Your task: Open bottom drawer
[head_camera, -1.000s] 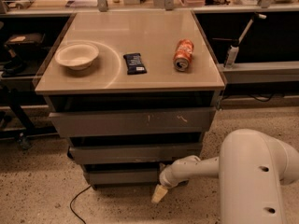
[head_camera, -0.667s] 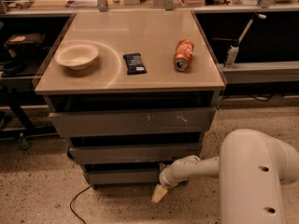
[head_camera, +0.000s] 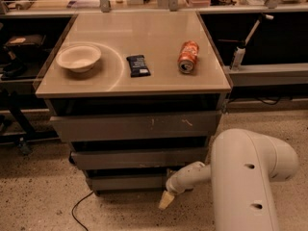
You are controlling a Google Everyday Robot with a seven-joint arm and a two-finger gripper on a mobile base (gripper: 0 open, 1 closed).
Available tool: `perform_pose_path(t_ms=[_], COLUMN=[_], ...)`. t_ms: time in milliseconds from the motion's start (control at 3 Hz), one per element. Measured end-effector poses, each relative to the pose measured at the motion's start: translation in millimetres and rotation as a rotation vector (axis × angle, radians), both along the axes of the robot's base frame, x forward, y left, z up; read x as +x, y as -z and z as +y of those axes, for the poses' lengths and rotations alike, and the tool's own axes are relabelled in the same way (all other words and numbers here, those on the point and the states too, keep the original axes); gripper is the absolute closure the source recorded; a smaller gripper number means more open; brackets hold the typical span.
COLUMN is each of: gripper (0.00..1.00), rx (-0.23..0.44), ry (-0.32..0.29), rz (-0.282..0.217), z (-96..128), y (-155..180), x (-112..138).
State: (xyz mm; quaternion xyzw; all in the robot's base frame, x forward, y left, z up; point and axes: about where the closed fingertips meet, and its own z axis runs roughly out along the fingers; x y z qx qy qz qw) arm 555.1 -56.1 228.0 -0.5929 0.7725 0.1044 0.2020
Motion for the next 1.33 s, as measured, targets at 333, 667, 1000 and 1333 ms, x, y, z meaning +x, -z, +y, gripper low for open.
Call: perform_pose_path(t_ms=[333,667,1000,1333], gripper=[0.0,0.0,0.0,0.0], rx=[-0.011,-0.017,-0.034,-0.041], ry=[0.022,0.027,0.003,-0.018], rz=[-0.006,-0.004,-0.047,-0.075], z=[-13.5,-19.9,-22.2,-20.3], y=[17.3,34.2,31.0,27.7], x=[-0.8,-1.0,16.8,29.6])
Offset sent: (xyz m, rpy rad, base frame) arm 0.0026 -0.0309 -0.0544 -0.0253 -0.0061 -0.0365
